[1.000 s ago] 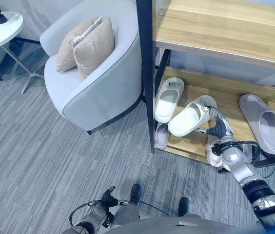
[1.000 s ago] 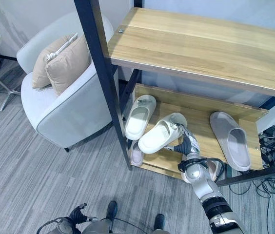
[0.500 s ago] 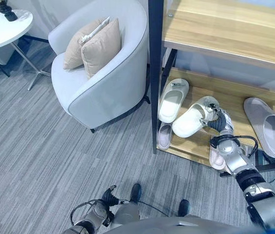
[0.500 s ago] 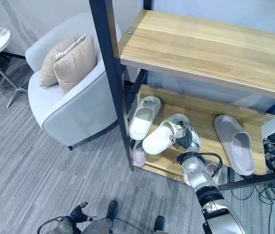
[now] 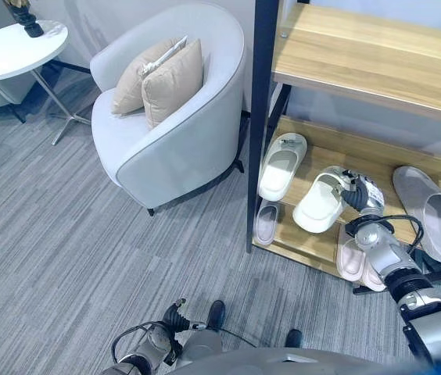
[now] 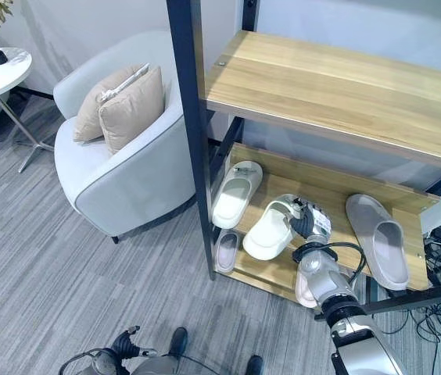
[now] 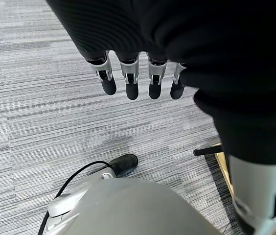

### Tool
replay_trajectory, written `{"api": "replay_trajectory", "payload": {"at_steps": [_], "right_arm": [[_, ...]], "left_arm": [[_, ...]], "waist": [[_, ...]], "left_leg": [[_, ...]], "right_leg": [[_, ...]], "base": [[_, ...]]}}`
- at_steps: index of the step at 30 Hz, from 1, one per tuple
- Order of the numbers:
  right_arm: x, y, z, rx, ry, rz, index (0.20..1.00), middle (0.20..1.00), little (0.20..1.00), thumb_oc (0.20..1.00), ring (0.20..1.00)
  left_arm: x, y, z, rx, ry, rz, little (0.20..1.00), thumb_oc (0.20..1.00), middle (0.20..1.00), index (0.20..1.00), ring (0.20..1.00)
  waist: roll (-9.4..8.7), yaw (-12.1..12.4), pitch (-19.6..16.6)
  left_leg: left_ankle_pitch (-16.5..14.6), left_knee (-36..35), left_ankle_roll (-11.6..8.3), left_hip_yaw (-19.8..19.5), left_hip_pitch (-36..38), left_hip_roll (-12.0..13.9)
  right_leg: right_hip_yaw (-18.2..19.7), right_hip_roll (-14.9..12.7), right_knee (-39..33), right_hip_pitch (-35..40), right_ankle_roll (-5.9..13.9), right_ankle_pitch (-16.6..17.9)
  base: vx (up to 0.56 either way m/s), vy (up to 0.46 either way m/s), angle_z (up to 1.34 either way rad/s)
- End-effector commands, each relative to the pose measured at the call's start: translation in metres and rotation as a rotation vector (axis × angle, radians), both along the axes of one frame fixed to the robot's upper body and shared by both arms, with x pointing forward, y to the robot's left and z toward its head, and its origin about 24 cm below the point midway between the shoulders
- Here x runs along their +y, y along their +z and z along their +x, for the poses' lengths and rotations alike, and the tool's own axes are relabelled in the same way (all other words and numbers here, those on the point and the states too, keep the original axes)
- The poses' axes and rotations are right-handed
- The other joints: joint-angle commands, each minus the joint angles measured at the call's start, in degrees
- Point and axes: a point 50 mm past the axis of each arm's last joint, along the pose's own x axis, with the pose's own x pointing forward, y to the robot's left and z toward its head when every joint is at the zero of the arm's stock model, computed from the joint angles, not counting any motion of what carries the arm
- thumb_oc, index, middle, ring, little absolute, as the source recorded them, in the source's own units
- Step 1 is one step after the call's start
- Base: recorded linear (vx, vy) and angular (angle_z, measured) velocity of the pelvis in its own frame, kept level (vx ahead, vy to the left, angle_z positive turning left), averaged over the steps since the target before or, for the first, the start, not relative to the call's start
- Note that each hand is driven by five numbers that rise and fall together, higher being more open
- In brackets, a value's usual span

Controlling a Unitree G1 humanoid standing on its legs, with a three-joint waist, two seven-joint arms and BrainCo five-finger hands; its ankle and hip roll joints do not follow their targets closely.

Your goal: Arrange the slippers neatly on the shoe rack.

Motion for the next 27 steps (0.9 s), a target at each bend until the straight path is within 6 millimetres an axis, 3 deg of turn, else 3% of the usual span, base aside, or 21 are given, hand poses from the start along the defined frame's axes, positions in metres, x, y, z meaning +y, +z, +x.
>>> {"api": "replay_trajectory", "payload": {"at_steps": [1, 10, 21, 27], "right_arm": [[-0.020, 0.039, 0.009, -0.142, -0.012, -0.115, 0.200, 0.200, 0.200, 0.200, 0.200], [-0.022, 0.064, 0.026, -0.194, 0.031, -0.078, 0.200, 0.200, 0.200, 0.200, 0.200], [-0.023, 0.068, 0.033, -0.170, 0.063, -0.070, 0.200, 0.200, 0.200, 0.200, 0.200], [-0.031, 0.082, 0.040, -0.191, 0.054, -0.129, 0.200, 0.200, 0.200, 0.200, 0.200]], "left_arm": [[-0.032, -0.009, -0.013, 0.053, -0.065, -0.053, 1.000, 1.000, 1.000, 1.000, 1.000], [-0.029, -0.011, -0.021, 0.082, -0.073, -0.048, 1.000, 1.000, 1.000, 1.000, 1.000], [-0.025, -0.013, -0.028, 0.101, -0.056, -0.042, 1.000, 1.000, 1.000, 1.000, 1.000], [-0.025, -0.014, -0.035, 0.116, -0.034, -0.052, 1.000, 1.000, 1.000, 1.000, 1.000]], "waist": [[-0.03, 1.5, 0.7], [-0.47, 2.6, 1.1], [-0.80, 4.1, 2.0], [-0.90, 5.2, 2.2]], "left_leg": [[-5.3, 0.3, 0.16, -1.4, -0.2, -0.9], [-4.6, 0.3, -0.22, -2.0, -1.3, -1.1], [-3.5, 0.3, -0.77, -3.7, -3.8, -1.6], [-3.0, 0.3, -1.22, -4.8, -4.6, -1.6]], "right_leg": [[-0.5, -2.1, 0.4, 0.2, 2.89, -0.7], [-1.4, -2.3, 0.4, -0.3, 3.09, -0.4], [-3.5, -2.4, 0.4, -1.4, 3.10, -0.3], [-4.5, -2.2, 0.4, -1.6, 3.01, -0.6]], "base": [[0.00, 0.000, 0.00], [0.00, 0.001, 0.04], [0.01, -0.010, 0.10], [0.02, -0.032, 0.03]]}}
